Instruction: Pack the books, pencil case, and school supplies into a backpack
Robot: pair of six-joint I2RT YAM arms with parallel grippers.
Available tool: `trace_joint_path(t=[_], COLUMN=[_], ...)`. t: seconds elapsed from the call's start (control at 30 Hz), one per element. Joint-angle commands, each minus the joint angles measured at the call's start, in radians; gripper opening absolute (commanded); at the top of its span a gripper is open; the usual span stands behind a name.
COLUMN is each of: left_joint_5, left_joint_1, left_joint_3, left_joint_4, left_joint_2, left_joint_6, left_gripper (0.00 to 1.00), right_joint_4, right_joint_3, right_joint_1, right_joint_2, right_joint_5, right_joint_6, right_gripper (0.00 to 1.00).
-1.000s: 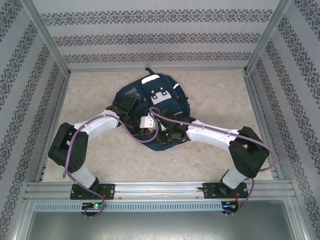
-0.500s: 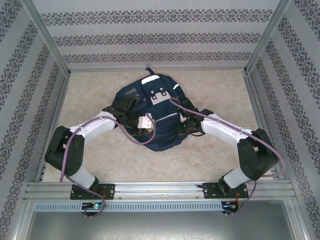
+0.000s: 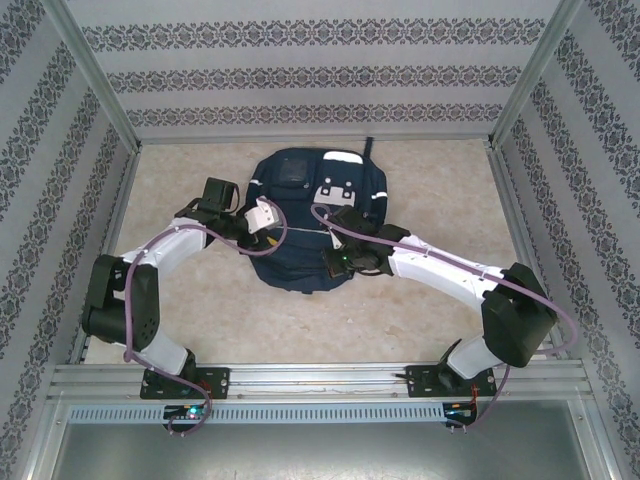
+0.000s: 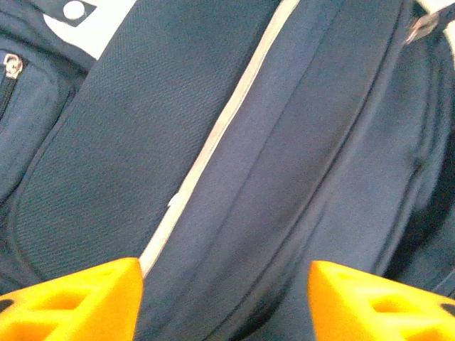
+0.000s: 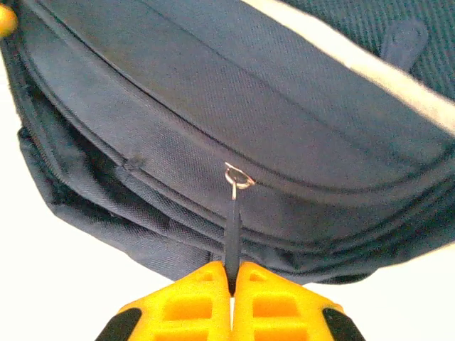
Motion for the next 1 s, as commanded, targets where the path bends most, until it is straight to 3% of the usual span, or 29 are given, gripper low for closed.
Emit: trace_joint_path(t=[0.0,0.23,0.5,0.57,0.73,0.8,0.9,0.97], left_joint_5=[0.172,0.059,-0.033,-0.061,0.017,0.061,0.117,0.136], left_joint_1=[-0.055,-0.163,-0.2,-0.2,-0.2,-0.2,-0.2,-0.2], left_joint_3=[-0.068,-0.022,0.074,0.095,0.162,0.171,0.145,0.126], left_joint_4=[0.063,0.069,0.018,0.02,-0.092,-0.143,-0.166,-0.167], left_joint_2=[-0.087,-0.021,0.147,0.175,0.187,0.176,0.138,0.118], left_joint_6=[0.073,0.09,0.146,0.13,0.163,0.184,0.2,0.196], left_gripper=[0.69,0.72,0.69,0.6,0.02,0.0,0.0,0.0], right_joint_4=[-0.001,0.026,0.052,0.062,0.085,0.09,0.046,0.028], right_joint_3=[0.046,0.02,-0.021,-0.036,-0.072,-0.075,-0.035,-0.021], right_joint_1=[0.01,0.01,0.011,0.01,0.002,-0.008,-0.015,-0.015], right_joint_2=[0.009,-0.004,-0.017,-0.021,-0.014,-0.007,0.009,0.018], right_joint_5=[-0.067,-0.156,-0.181,-0.185,-0.205,-0.225,-0.228,-0.22], right_joint_6=[0.033,0.029,0.037,0.038,0.05,0.067,0.09,0.092], right_gripper=[0.0,0.0,0.0,0.0,0.0,0.0,0.21,0.28])
